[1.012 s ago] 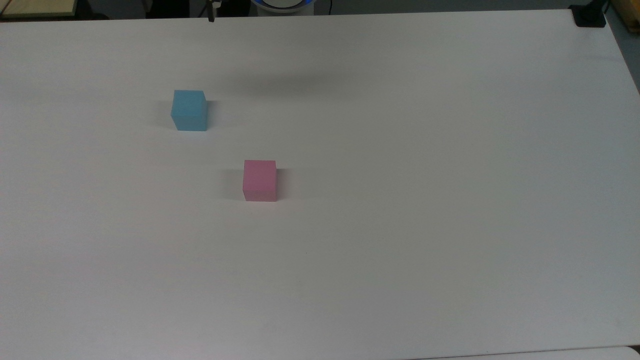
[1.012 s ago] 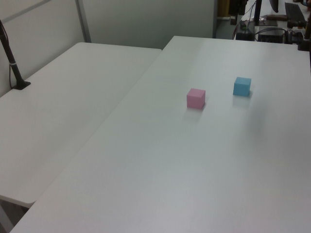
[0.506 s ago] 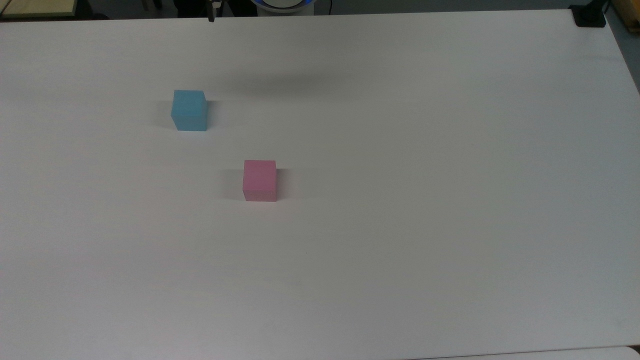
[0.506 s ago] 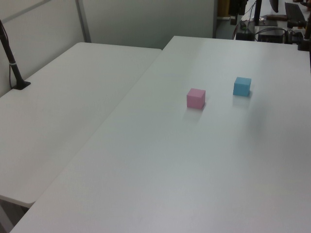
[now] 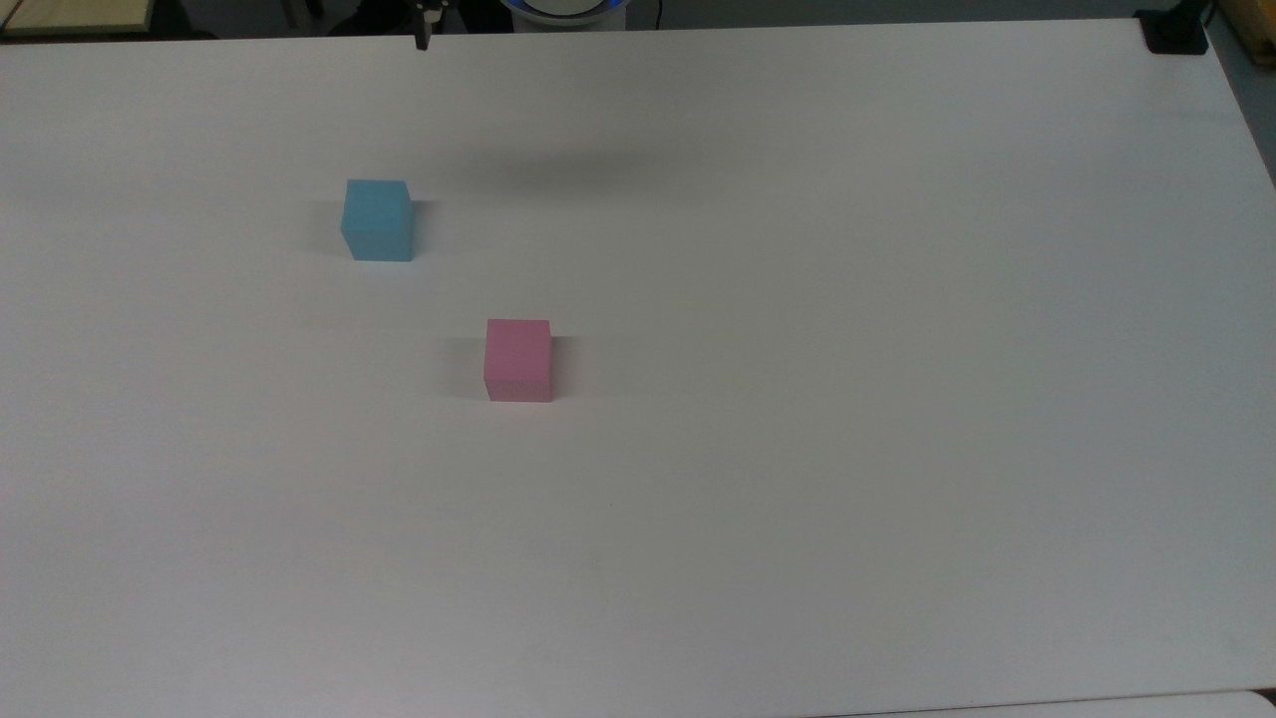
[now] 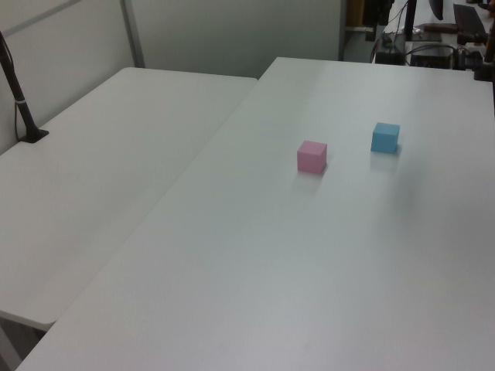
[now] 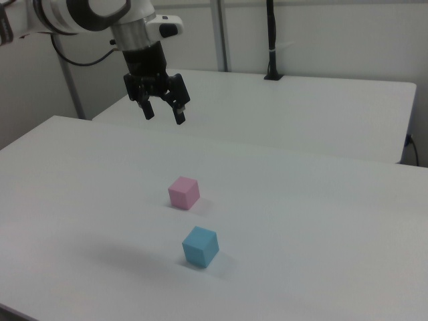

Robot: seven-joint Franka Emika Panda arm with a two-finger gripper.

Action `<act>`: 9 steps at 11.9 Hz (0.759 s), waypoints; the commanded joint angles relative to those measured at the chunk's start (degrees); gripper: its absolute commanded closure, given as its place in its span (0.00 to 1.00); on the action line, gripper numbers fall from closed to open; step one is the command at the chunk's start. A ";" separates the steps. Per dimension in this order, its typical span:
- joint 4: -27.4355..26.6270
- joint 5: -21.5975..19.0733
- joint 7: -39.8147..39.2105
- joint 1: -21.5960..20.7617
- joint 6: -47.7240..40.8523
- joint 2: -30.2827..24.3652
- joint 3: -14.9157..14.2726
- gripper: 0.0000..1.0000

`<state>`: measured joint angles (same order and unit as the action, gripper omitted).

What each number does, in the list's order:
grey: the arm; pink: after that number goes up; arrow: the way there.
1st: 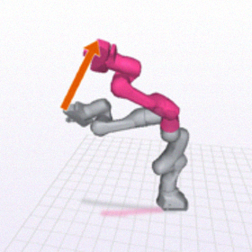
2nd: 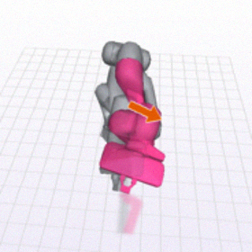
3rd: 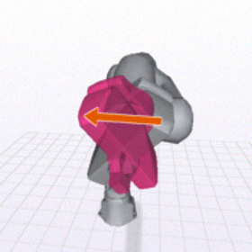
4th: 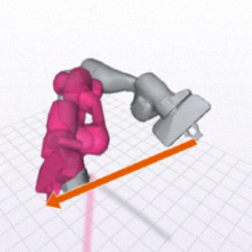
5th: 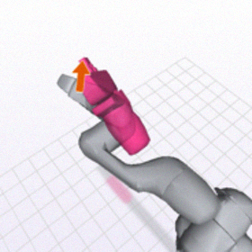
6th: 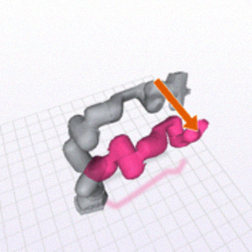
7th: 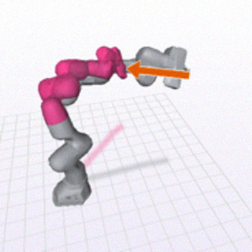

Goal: Put blue cube on pink cube

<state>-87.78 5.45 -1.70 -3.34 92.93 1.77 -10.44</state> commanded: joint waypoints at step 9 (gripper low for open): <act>0.41 -0.96 0.82 -1.05 1.82 -0.63 1.47 0.00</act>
<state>-87.09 5.41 -1.72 -4.02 94.07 2.11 -9.73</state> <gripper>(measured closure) 0.000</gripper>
